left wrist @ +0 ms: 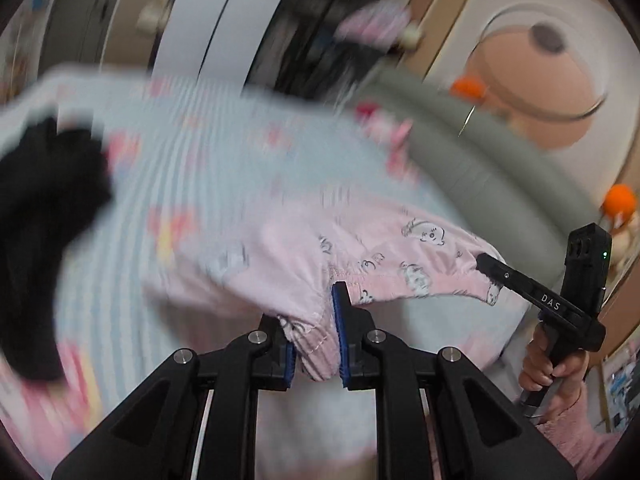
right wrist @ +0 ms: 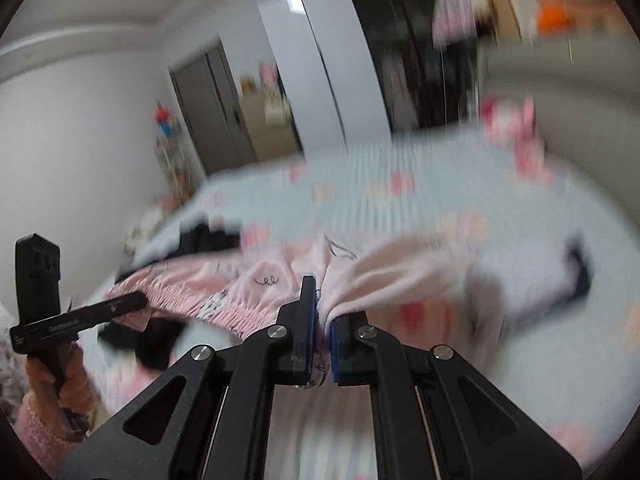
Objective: Fold clothes
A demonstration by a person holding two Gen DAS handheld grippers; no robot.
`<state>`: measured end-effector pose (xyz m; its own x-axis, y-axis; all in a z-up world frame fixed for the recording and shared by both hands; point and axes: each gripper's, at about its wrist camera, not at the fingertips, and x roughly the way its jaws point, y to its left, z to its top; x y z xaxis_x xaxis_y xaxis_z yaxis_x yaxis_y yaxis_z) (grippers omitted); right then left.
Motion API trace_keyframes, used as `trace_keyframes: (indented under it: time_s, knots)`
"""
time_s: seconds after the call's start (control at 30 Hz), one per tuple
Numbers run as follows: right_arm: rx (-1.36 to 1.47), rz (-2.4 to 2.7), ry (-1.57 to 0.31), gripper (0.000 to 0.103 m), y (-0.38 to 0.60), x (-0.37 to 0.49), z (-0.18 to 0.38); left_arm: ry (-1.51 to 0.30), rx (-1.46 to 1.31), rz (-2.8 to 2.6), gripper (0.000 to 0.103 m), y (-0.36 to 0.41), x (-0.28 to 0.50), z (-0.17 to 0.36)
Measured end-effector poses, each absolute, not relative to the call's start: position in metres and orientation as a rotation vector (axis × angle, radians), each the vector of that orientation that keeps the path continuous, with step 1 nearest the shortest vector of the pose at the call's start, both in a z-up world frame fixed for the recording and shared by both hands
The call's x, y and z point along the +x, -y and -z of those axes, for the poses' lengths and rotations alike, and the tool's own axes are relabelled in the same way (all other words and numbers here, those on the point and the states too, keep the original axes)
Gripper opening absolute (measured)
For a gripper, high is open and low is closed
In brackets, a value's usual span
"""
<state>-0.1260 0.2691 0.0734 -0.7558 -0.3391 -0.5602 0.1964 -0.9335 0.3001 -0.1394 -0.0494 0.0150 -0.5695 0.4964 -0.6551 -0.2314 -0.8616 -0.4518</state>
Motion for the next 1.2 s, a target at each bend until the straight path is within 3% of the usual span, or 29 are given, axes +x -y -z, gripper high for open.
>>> trace_keyframes:
  time_s: [0.13, 0.2, 0.23, 0.33, 0.43, 0.8, 0.97, 1.03, 1.07, 1.17, 1.2]
  knots:
    - [1.418, 2.516, 0.441, 0.005, -0.272, -0.118, 0.086, 0.475, -1.595, -2.295, 0.016, 0.043, -0.13, 0.122]
    - [1.584, 2.43, 0.519, 0.004, -0.277, -0.112, 0.149, 0.533, -1.56, -2.301, 0.016, 0.045, -0.121, 0.138]
    - [1.558, 2.435, 0.551, 0.003, -0.281, -0.108, 0.155, 0.562, -1.545, -2.301, 0.016, 0.047, -0.12, 0.138]
    - [1.517, 2.479, 0.487, 0.003, -0.284, -0.108, 0.14, 0.64, -1.519, -2.292, 0.016, 0.053, -0.122, 0.136]
    - [1.48, 2.527, 0.438, 0.003, -0.283, -0.108, 0.127, 0.602, -1.499, -2.311, 0.016, 0.054, -0.114, 0.13]
    - [1.38, 2.521, 0.516, 0.005, -0.294, -0.063, 0.093, 0.592, -1.404, -2.312, 0.016, 0.056, -0.099, 0.1]
    - [1.513, 2.501, 0.496, 0.005, -0.299, -0.065, 0.117, 0.654, -1.51, -2.276, 0.021, 0.062, -0.096, 0.13]
    - [1.523, 2.488, 0.529, 0.005, -0.302, -0.066, 0.118, 0.702, -1.461, -2.271, 0.029, 0.067, -0.09, 0.126]
    - [1.508, 2.488, 0.522, 0.007, -0.303, -0.065, 0.115, 0.712, -1.446, -2.266, 0.03, 0.067, -0.091, 0.125]
    - [1.463, 2.499, 0.5, 0.034, -0.303, -0.07, 0.107, 0.717, -1.444, -2.25, 0.03, 0.066, -0.098, 0.126]
    - [1.454, 2.484, 0.515, 0.034, -0.306, -0.073, 0.107, 0.719, -1.452, -2.246, 0.028, 0.065, -0.101, 0.128]
